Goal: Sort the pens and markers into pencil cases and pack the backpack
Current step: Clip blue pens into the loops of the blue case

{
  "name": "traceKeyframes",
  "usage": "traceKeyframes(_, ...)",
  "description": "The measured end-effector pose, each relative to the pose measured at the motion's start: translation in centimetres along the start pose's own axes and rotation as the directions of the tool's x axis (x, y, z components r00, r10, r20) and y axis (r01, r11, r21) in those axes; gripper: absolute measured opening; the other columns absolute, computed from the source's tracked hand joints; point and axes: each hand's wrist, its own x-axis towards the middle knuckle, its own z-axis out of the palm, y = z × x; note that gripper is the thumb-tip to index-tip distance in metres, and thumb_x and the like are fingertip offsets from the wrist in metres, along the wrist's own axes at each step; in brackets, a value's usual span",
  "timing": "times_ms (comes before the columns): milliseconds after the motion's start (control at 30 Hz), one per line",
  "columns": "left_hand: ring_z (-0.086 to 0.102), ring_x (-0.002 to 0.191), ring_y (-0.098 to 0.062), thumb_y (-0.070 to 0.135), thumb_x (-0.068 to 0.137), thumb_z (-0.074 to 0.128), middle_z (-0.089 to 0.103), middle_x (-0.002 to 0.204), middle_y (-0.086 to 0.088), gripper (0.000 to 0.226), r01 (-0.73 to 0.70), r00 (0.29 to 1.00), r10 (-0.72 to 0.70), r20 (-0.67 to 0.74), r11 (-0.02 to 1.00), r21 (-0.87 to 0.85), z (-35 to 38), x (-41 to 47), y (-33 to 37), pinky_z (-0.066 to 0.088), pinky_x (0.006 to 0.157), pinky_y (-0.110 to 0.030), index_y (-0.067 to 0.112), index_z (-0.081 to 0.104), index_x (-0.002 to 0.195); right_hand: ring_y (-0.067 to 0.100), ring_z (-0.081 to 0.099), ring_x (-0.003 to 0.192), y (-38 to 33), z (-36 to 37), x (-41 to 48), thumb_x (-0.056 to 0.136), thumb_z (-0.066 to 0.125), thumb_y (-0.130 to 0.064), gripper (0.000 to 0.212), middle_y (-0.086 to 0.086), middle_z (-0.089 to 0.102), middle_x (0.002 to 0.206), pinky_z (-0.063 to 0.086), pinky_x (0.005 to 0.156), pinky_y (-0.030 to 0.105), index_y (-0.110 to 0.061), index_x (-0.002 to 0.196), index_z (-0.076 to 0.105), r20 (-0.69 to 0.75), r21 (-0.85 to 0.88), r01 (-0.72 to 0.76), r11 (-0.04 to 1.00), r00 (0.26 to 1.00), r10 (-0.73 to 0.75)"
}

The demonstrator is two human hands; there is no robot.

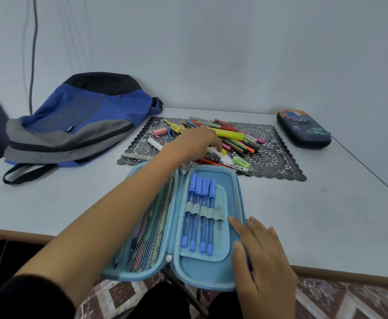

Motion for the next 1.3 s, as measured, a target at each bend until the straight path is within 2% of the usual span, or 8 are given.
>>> traceKeyframes(200,0.060,0.096,-0.018,-0.003,0.089,0.056,0.063,0.102,0.004,0.031,-0.113,0.993,0.112,-0.040,0.993,-0.020,1.4,1.6,-0.3,0.049,0.073,-0.032,0.021,0.069,0.101,0.006,0.047,0.120,0.0,0.0,0.1,0.089,0.037,-0.034,0.043,-0.008,0.067,0.116,0.028,0.108,0.031,-0.029,0.119,0.068,-0.015,-0.009,-0.001,1.000,1.000,0.001)
traceKeyframes(333,0.063,0.094,-0.017,-0.008,0.087,0.050,0.066,0.107,0.000,0.032,-0.050,0.983,0.013,-0.183,0.978,-0.201,1.0,1.2,-1.3,0.052,0.082,-0.034,0.016,0.064,0.103,0.007,0.048,0.120,0.0,-0.1,0.1,0.089,0.036,-0.035,0.044,-0.008,0.066,0.117,0.027,0.109,0.031,-0.030,0.119,0.067,-0.004,-0.018,-0.010,1.000,1.000,0.010)
traceKeyframes(567,0.064,0.084,-0.015,0.004,0.098,0.049,0.059,0.094,0.006,0.017,-0.238,0.738,-0.341,-0.582,0.676,-0.697,-3.2,-0.3,-0.5,0.059,0.076,-0.030,0.009,0.055,0.113,0.007,0.048,0.120,0.0,0.0,0.0,0.089,0.035,-0.035,0.044,-0.008,0.066,0.118,0.027,0.108,0.032,-0.030,0.120,0.067,0.002,-0.012,-0.020,1.000,1.000,0.020)
traceKeyframes(633,0.066,0.079,-0.015,0.003,0.098,0.050,0.059,0.092,-0.001,0.020,-0.294,0.726,-0.418,-0.546,0.529,-0.796,-4.4,-0.8,0.4,0.060,0.068,-0.028,0.012,0.052,0.115,0.008,0.048,0.120,0.0,0.0,0.0,0.089,0.034,-0.034,0.044,-0.007,0.066,0.118,0.027,0.108,0.032,-0.029,0.120,0.067,-0.001,-0.005,-0.020,1.000,1.000,0.020)
traceKeyframes(733,0.068,0.072,-0.014,0.001,0.096,0.053,0.060,0.092,-0.011,0.022,-0.235,0.825,-0.408,-0.390,0.379,-0.895,-5.1,-1.6,1.8,0.058,0.062,-0.026,0.012,0.051,0.115,0.007,0.047,0.119,0.0,0.0,0.0,0.090,0.035,-0.034,0.044,-0.005,0.066,0.117,0.027,0.108,0.033,-0.028,0.119,0.067,-0.011,0.010,-0.021,1.000,1.000,0.021)
traceKeyframes(1000,0.065,0.057,-0.001,0.005,0.094,0.060,0.058,0.081,-0.002,0.020,-0.044,0.939,-0.269,-0.213,0.522,-0.852,-2.3,-2.7,4.2,0.052,0.052,-0.016,0.007,0.057,0.114,0.009,0.051,0.119,-0.2,-0.1,-0.2,0.090,0.034,-0.034,0.045,-0.006,0.066,0.118,0.026,0.110,0.032,-0.028,0.120,0.067,-0.005,0.028,-0.039,0.999,0.999,0.039)
traceKeyframes(1167,0.065,0.062,-0.015,0.005,0.094,0.060,0.060,0.082,-0.008,0.015,0.076,0.958,-0.280,-0.069,0.476,-0.876,-1.5,-2.7,4.3,0.060,0.057,-0.027,0.005,0.058,0.110,0.010,0.052,0.118,-0.1,-0.1,-0.2,0.090,0.035,-0.033,0.044,-0.005,0.066,0.117,0.026,0.110,0.031,-0.027,0.119,0.068,-0.012,0.030,-0.039,0.999,0.999,0.039)
traceKeyframes(1300,0.064,0.071,-0.018,0.014,0.093,0.066,0.062,0.084,-0.007,0.020,0.117,0.973,-0.229,-0.024,0.583,-0.804,-0.5,-3.0,4.3,0.059,0.059,-0.025,0.004,0.061,0.110,0.009,0.050,0.118,-0.2,0.0,-0.1,0.090,0.034,-0.033,0.044,-0.004,0.067,0.116,0.027,0.109,0.033,-0.027,0.118,0.068,-0.018,0.028,-0.040,0.999,0.999,0.040)
